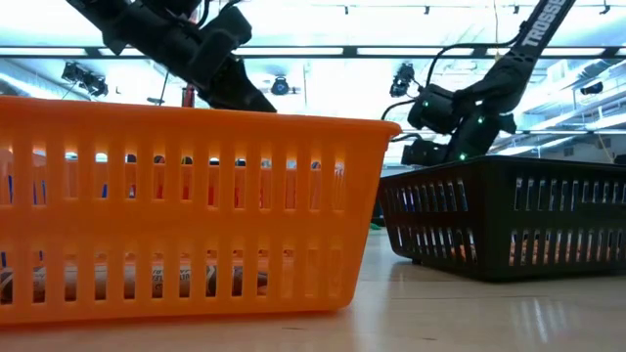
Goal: Sort crayons
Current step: Put the black crayon into the blue bin
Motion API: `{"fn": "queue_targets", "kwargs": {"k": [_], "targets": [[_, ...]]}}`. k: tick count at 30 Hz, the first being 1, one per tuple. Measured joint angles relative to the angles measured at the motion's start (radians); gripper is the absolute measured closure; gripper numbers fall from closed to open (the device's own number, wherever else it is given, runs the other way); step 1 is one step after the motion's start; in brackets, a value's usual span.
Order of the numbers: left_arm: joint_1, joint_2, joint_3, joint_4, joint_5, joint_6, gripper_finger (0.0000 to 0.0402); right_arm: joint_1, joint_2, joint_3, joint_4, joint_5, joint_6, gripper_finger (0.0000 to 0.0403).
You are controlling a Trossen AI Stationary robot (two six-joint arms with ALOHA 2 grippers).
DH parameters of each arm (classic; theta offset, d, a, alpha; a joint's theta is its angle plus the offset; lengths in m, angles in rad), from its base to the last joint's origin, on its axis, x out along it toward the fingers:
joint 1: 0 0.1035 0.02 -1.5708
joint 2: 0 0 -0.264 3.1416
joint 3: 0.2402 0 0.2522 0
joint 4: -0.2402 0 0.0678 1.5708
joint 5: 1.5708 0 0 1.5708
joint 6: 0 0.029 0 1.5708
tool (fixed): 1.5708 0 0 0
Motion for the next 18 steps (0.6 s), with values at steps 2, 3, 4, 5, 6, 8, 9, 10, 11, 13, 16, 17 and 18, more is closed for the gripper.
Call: {"fn": "queue_targets", "kwargs": {"k": [2, 3, 4, 5, 6, 8, 9, 10, 11, 13, 16, 17, 18], "targets": [[0.000, 0.000, 0.000, -0.011, 0.000, 0.000, 0.0276, -0.001, 0.023, 0.001, 0.012, -0.005, -0.004, 0.0262], [0.000, 0.000, 0.000, -0.015, 0.000, 0.000, 0.0276, -0.001, 0.027, 0.002, 0.015, -0.007, -0.005, 0.0262], [0.000, 0.000, 0.000, -0.018, 0.000, 0.000, 0.0276, -0.001, 0.028, 0.002, 0.015, -0.013, -0.006, 0.0262], [0.000, 0.000, 0.000, -0.019, 0.000, 0.000, 0.0276, -0.002, 0.029, 0.001, 0.014, -0.018, -0.007, 0.0262], [0.000, 0.000, 0.000, -0.019, 0.000, 0.000, 0.0276, -0.002, 0.026, 0.001, 0.012, -0.027, -0.009, 0.0263], [0.000, 0.000, 0.000, -0.020, 0.000, 0.000, 0.0276, -0.003, 0.017, 0.000, 0.011, -0.036, -0.016, 0.0270], [0.000, 0.000, 0.000, -0.025, 0.000, -0.002, 0.0276, -0.003, 0.014, 0.000, 0.010, -0.040, -0.021, 0.0276], [0.000, 0.000, 0.000, -0.034, 0.000, -0.007, 0.0276, -0.003, 0.014, 0.000, 0.010, -0.044, -0.023, 0.0286], [0.000, 0.000, 0.000, -0.042, 0.000, -0.015, 0.0276, -0.003, 0.014, 0.000, 0.010, -0.047, -0.024, 0.0297], [0.000, 0.000, -0.007, -0.042, 0.000, -0.023, 0.0276, -0.002, 0.015, -0.001, 0.007, -0.055, -0.017, 0.0327], [0.000, 0.000, -0.019, -0.039, 0.000, -0.041, 0.0276, -0.002, 0.016, -0.002, 0.007, -0.066, 0.024, 0.0376], [0.000, 0.000, -0.022, -0.039, 0.000, -0.046, 0.0276, -0.002, 0.016, -0.002, 0.008, -0.070, 0.036, 0.0385], [0.000, 0.000, -0.026, -0.037, 0.000, -0.053, 0.0276, -0.002, 0.016, -0.003, 0.014, -0.076, 0.050, 0.0389]]}}
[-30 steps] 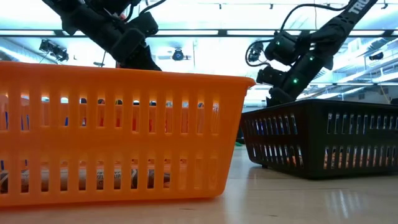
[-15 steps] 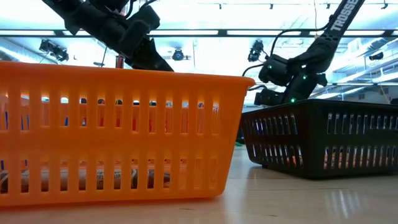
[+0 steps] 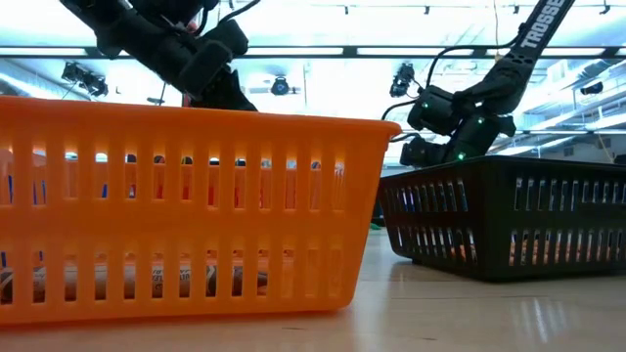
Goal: Sort crayons
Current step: Put the black crayon into the blue bin
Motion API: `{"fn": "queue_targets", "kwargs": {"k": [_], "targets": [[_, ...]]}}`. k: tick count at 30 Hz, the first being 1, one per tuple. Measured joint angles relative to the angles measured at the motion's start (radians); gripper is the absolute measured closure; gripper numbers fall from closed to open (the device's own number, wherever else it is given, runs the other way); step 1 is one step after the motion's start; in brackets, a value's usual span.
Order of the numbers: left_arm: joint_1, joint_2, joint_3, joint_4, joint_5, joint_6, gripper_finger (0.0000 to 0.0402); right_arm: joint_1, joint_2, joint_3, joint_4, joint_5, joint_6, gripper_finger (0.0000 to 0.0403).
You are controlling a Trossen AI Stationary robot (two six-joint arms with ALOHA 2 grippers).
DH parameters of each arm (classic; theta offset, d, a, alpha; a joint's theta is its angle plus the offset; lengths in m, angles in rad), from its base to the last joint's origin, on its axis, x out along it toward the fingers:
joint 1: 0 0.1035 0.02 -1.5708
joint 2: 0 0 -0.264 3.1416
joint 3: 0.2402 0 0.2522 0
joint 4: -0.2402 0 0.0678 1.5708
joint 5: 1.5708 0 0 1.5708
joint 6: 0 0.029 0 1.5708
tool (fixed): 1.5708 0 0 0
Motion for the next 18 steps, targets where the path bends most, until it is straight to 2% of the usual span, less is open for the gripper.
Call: {"fn": "queue_targets", "kwargs": {"k": [6, 18], "targets": [[-0.026, 0.000, -0.033, 0.026, 0.000, -0.028, 0.0276, 0.019, 0.001, -0.004, 0.064, -0.016, 0.066, 0.0363], [-0.046, 0.000, -0.046, 0.095, 0.002, -0.032, 0.0276, 0.095, -0.015, -0.004, 0.344, -0.102, 0.170, 0.0368]]}}
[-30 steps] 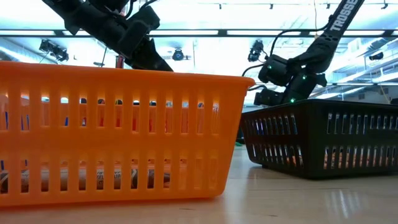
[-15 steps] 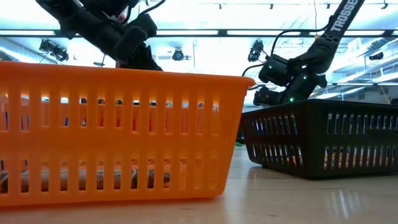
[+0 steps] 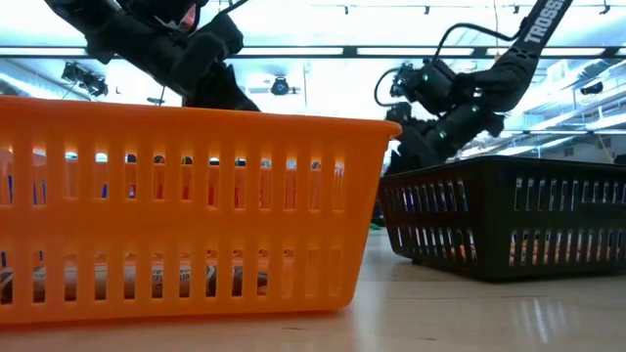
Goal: Sort crayons
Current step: Put the black crayon into the blue bin
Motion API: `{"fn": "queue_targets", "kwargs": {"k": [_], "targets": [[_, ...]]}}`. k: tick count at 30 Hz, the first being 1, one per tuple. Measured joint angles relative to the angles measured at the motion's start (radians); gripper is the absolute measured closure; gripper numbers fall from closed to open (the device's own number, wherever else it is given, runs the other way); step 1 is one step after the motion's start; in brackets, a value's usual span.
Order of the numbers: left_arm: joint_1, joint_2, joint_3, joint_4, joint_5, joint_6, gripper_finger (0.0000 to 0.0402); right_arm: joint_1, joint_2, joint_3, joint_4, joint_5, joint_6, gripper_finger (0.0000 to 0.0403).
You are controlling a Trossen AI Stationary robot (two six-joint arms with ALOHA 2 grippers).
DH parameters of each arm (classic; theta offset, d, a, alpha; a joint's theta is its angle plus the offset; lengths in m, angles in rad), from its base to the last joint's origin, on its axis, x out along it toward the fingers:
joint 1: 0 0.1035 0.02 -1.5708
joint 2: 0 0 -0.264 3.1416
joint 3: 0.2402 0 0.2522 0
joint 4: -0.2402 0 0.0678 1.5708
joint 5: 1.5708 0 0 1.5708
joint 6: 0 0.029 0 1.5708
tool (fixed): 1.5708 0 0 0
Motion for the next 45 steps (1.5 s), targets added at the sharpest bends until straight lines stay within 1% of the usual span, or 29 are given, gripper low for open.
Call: {"fn": "queue_targets", "kwargs": {"k": [4, 6, 13, 16, 20, 22, 26, 29, 33, 40, 45], "targets": [[-0.009, 0.000, 0.000, -0.002, -0.002, -0.009, 0.0274, 0.047, 0.000, 0.000, 0.171, -0.091, 0.083, 0.0368], [-0.021, 0.000, 0.000, 0.009, -0.002, -0.005, 0.0266, 0.084, 0.000, 0.000, 0.272, -0.121, 0.107, 0.0368], [-0.020, 0.000, 0.000, 0.119, -0.002, 0.013, 0.0218, 0.201, -0.002, 0.001, 0.591, -0.112, 0.116, 0.0368], [-0.016, 0.000, 0.000, 0.147, -0.002, 0.018, 0.0213, 0.238, -0.002, 0.002, 0.714, -0.092, 0.103, 0.0368], [-0.021, 0.046, 0.000, 0.279, 0.012, 0.017, 0.0212, 0.292, -0.002, 0.002, 0.812, -0.037, 0.038, 0.0368], [-0.023, 0.093, 0.002, 0.385, 0.034, 0.017, 0.0212, 0.317, -0.002, 0.002, 0.833, -0.010, 0.008, 0.0368], [-0.024, 0.186, 0.001, 0.537, 0.041, 0.029, 0.0212, 0.354, -0.003, 0.002, 0.860, 0.043, -0.048, 0.0368], [-0.027, 0.244, 0.001, 0.659, 0.039, 0.041, 0.0212, 0.363, -0.003, 0.002, 0.871, 0.049, -0.063, 0.0368], [-0.027, 0.307, 0.001, 0.782, 0.040, 0.046, 0.0212, 0.365, -0.003, 0.002, 0.874, 0.051, -0.064, 0.0368], [-0.027, 0.376, 0.001, 0.940, 0.055, 0.051, 0.0212, 0.365, 0.000, 0.002, 0.873, 0.073, -0.078, 0.0368], [-0.026, 0.381, 0.024, 0.964, 0.067, 0.088, 0.0212, 0.366, 0.000, 0.002, 0.871, 0.074, -0.082, 0.0368]]}}
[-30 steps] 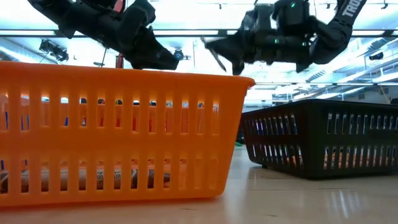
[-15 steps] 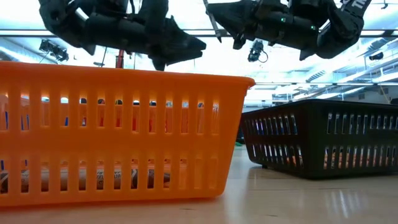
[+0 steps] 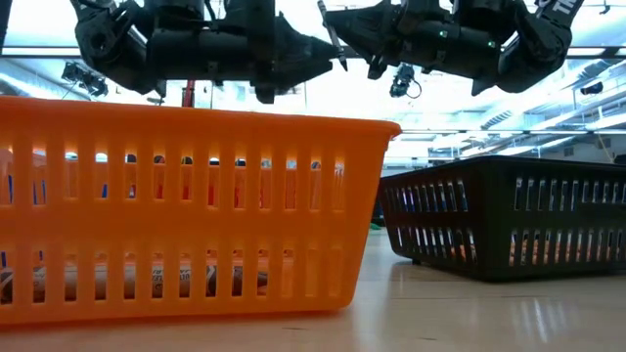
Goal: Sort crayons
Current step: Put the black crayon into the blue bin
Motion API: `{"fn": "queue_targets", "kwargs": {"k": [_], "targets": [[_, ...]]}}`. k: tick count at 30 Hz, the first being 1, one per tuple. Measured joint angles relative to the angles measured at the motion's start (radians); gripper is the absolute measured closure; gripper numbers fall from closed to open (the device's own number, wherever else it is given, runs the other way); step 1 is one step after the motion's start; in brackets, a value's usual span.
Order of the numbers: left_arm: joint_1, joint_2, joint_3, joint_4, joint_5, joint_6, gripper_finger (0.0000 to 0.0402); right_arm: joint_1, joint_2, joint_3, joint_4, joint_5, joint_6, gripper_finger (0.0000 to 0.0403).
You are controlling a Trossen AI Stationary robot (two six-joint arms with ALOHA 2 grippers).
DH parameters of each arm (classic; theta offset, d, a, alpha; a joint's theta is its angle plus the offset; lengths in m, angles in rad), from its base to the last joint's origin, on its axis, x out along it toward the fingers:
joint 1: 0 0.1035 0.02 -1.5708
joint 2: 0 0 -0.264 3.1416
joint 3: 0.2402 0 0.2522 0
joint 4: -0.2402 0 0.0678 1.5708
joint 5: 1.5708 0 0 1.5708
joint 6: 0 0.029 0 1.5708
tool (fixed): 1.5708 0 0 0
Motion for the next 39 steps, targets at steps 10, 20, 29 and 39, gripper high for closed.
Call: {"fn": "queue_targets", "kwargs": {"k": [10, 20, 29, 39], "targets": [[0.006, 0.000, 0.064, -0.064, 0.018, 0.040, 0.0227, 0.000, 0.000, 0.000, -0.004, 0.000, -0.004, 0.0368], [0.005, 0.000, 0.063, -0.076, 0.018, 0.039, 0.0322, 0.000, 0.001, 0.000, -0.021, -0.007, -0.004, 0.0368], [0.005, 0.000, 0.063, -0.103, 0.018, 0.034, 0.0371, 0.002, 0.001, 0.000, -0.034, -0.008, 0.010, 0.0323], [0.005, -0.121, 0.062, -0.371, 0.017, 0.038, 0.0355, 0.002, -0.080, 0.000, -0.134, -0.032, 0.011, 0.0269]]}}
